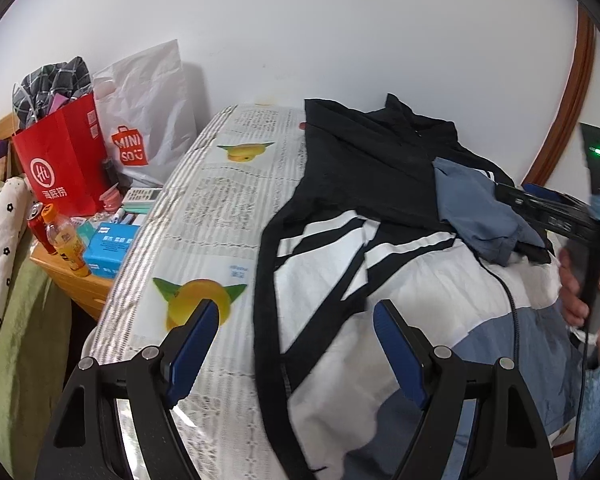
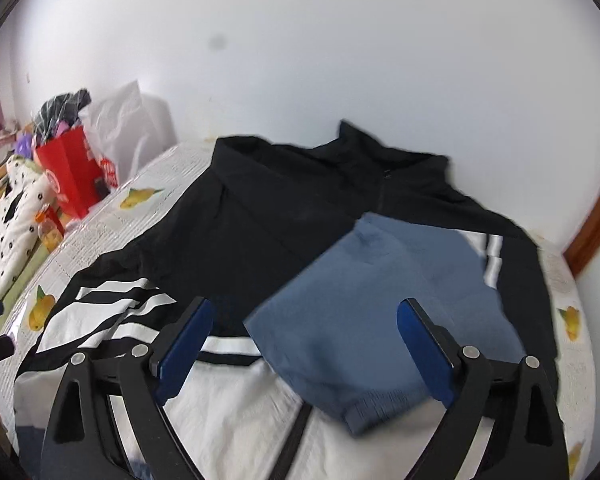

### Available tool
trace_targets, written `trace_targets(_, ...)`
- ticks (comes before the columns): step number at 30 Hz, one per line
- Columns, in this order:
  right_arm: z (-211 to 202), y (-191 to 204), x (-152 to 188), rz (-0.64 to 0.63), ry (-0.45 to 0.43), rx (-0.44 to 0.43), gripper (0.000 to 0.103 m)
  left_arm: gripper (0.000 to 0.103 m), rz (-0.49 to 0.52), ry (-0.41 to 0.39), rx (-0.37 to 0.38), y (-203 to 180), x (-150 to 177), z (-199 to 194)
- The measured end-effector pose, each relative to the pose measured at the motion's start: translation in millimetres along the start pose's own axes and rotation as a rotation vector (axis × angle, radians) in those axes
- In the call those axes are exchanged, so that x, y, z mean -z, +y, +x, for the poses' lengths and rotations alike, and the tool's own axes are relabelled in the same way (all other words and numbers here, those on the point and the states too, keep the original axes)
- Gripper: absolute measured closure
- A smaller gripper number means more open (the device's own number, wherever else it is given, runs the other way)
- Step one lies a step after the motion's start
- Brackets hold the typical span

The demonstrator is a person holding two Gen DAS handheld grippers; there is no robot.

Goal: Fold large clothes
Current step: 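Fold the blue sleeve across the jacket body with the right tool and release, then grasp the blue sleeve cuff with the left tool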

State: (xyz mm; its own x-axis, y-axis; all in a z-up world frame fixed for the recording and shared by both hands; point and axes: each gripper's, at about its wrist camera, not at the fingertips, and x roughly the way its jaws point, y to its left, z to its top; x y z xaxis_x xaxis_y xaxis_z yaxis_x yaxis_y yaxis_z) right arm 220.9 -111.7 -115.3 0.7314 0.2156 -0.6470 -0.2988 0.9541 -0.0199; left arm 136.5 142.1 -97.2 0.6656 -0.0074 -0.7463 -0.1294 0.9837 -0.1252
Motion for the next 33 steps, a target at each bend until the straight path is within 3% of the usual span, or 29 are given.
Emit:
trace_targets(4, -43, -21, 17, 0.007, -0.053, 0.033, 0.011, 0.025, 0.042, -0.011, 0.018, -22, -4, -5)
trace_targets(7, -66, -47, 32, 0.052, -0.046, 0.083, 0.011, 0.025, 0.082, -0.034, 0.02, -43, -10, -8)
trace_targets(12, -107, -111, 66, 0.234, -0.016, 0.082, 0.014, 0.025, 0.155, -0.064, 0.037, -87, -23, -7)
trace_targets(14, -121, -133, 79, 0.272, -0.006, 0.136, 0.029, 0.025, 0.19, -0.058, 0.064, -109, -29, -3)
trace_targets(17, -139, -161, 97, 0.306, 0.021, 0.221, 0.042, 0.025, 0.241, -0.057, 0.088, -143, -36, 2)
trace_targets(22, -172, -205, 125, 0.355, -0.024, 0.239, 0.047, 0.025, 0.33, -0.032, 0.109, -199, -41, 19)
trace_targets(28, -172, -242, 150, 0.358, -0.006, 0.307, 0.049, 0.025, 0.363, 0.018, 0.129, -246, -46, 47)
trace_targets(33, -151, -269, 171, 0.393, 0.029, 0.301, 0.054, 0.025, 0.388, 0.061, 0.117, -277, -43, 77)
